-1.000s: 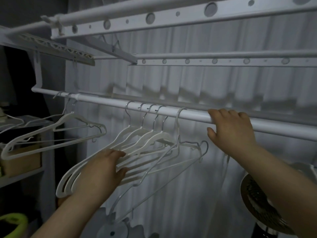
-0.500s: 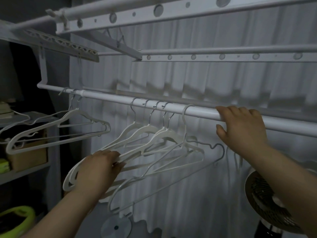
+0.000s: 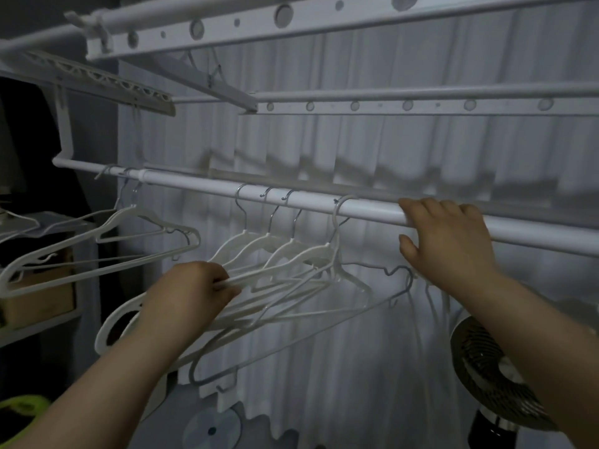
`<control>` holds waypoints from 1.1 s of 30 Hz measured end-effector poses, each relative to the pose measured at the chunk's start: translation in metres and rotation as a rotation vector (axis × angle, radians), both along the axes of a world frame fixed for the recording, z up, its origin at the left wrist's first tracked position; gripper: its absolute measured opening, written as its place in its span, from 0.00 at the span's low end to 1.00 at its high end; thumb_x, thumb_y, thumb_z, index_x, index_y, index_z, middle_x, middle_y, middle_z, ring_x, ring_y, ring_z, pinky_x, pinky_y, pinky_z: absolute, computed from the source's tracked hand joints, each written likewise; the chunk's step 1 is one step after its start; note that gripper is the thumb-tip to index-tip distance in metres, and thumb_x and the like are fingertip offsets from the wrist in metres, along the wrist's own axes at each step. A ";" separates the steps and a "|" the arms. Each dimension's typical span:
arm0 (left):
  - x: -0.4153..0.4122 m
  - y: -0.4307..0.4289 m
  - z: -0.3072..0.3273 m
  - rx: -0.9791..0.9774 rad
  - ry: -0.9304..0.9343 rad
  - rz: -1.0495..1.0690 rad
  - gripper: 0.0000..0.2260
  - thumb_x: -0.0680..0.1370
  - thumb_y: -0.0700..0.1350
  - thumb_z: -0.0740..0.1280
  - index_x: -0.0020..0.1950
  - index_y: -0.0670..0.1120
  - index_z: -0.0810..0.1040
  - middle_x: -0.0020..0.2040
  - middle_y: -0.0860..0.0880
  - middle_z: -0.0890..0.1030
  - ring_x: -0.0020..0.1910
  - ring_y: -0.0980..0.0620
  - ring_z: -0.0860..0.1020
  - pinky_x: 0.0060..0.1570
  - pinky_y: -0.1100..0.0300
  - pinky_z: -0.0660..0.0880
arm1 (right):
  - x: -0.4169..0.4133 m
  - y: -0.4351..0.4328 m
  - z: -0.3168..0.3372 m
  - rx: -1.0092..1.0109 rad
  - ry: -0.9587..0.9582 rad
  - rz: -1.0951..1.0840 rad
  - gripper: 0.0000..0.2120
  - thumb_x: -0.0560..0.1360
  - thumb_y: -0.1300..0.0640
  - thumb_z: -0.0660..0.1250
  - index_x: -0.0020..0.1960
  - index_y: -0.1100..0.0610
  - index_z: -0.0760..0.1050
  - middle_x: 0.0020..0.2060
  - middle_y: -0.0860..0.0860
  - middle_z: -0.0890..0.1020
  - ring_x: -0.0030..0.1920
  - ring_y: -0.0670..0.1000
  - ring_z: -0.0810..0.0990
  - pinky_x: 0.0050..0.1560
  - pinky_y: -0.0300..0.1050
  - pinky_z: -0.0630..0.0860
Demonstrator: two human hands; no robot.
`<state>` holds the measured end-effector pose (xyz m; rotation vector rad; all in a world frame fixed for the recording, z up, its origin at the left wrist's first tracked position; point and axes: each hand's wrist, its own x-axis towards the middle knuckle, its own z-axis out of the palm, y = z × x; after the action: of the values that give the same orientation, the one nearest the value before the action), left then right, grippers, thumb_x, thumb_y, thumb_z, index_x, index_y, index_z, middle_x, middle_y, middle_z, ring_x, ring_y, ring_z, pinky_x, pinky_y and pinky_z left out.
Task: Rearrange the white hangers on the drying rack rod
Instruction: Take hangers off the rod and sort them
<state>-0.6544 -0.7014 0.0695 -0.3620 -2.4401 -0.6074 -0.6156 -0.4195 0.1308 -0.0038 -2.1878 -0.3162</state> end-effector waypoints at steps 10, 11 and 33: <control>-0.021 0.028 0.008 0.080 -0.223 -0.126 0.12 0.76 0.48 0.64 0.39 0.41 0.80 0.19 0.53 0.72 0.22 0.57 0.71 0.29 0.65 0.66 | 0.007 0.004 0.005 0.018 -0.098 -0.061 0.25 0.75 0.50 0.59 0.71 0.55 0.61 0.62 0.53 0.73 0.60 0.56 0.70 0.55 0.47 0.55; -0.021 0.029 0.005 0.071 -0.236 -0.117 0.13 0.76 0.48 0.64 0.37 0.41 0.79 0.17 0.53 0.71 0.22 0.56 0.71 0.28 0.66 0.66 | 0.007 0.005 0.005 0.015 -0.102 -0.055 0.25 0.75 0.50 0.59 0.70 0.55 0.61 0.62 0.53 0.73 0.60 0.56 0.70 0.56 0.46 0.54; 0.139 -0.108 -0.045 0.106 -0.147 0.370 0.06 0.74 0.48 0.67 0.37 0.52 0.81 0.31 0.51 0.80 0.33 0.50 0.78 0.30 0.60 0.69 | 0.040 -0.134 -0.059 -0.040 -0.764 0.680 0.15 0.78 0.51 0.58 0.53 0.59 0.79 0.54 0.52 0.80 0.57 0.51 0.75 0.59 0.42 0.67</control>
<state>-0.5158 -0.8091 0.0244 0.1827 -2.5109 -0.6125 -0.5753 -0.5531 0.0717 0.9542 -2.7574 0.1495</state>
